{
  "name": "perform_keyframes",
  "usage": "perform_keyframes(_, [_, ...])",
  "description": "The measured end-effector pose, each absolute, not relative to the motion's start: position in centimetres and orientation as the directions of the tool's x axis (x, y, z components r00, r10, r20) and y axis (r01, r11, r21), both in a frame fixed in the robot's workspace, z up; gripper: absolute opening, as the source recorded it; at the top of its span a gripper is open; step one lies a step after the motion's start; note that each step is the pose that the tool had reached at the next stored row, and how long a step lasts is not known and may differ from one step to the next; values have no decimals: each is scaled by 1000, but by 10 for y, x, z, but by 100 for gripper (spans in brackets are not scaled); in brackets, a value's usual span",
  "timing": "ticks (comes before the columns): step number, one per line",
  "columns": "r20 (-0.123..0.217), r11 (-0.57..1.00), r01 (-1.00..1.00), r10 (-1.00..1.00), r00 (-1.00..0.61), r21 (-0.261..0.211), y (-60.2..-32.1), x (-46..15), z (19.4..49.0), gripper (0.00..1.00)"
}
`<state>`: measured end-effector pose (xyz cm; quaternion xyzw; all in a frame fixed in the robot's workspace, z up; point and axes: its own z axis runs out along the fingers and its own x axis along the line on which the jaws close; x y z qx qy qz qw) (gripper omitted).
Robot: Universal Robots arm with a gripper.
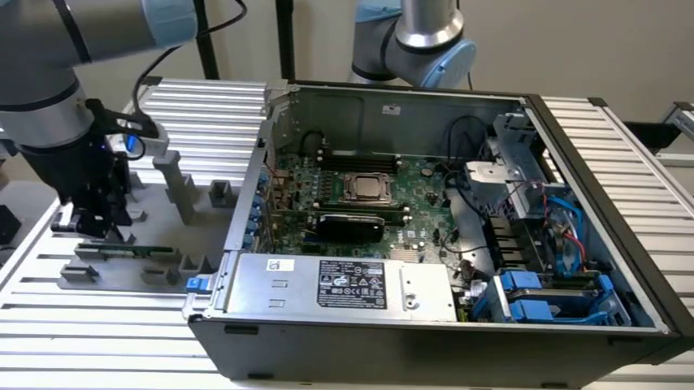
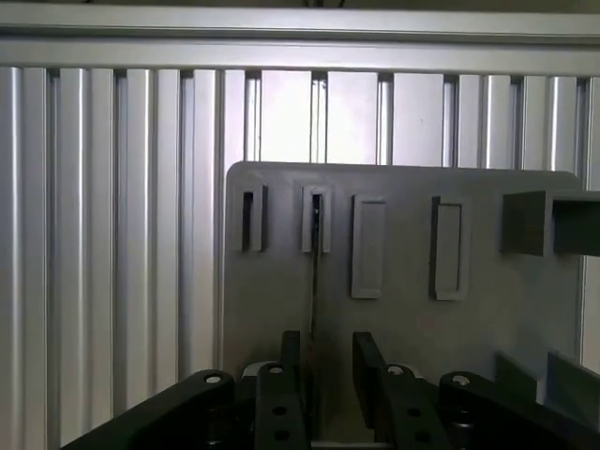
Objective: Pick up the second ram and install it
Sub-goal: 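Pick up the second ram and move it above second insertion slot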
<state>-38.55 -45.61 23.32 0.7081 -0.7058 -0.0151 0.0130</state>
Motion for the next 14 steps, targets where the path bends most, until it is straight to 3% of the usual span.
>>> perform_keyframes(14, [-3,-3,-999,-1000,3,40,-456,-385,208,100])
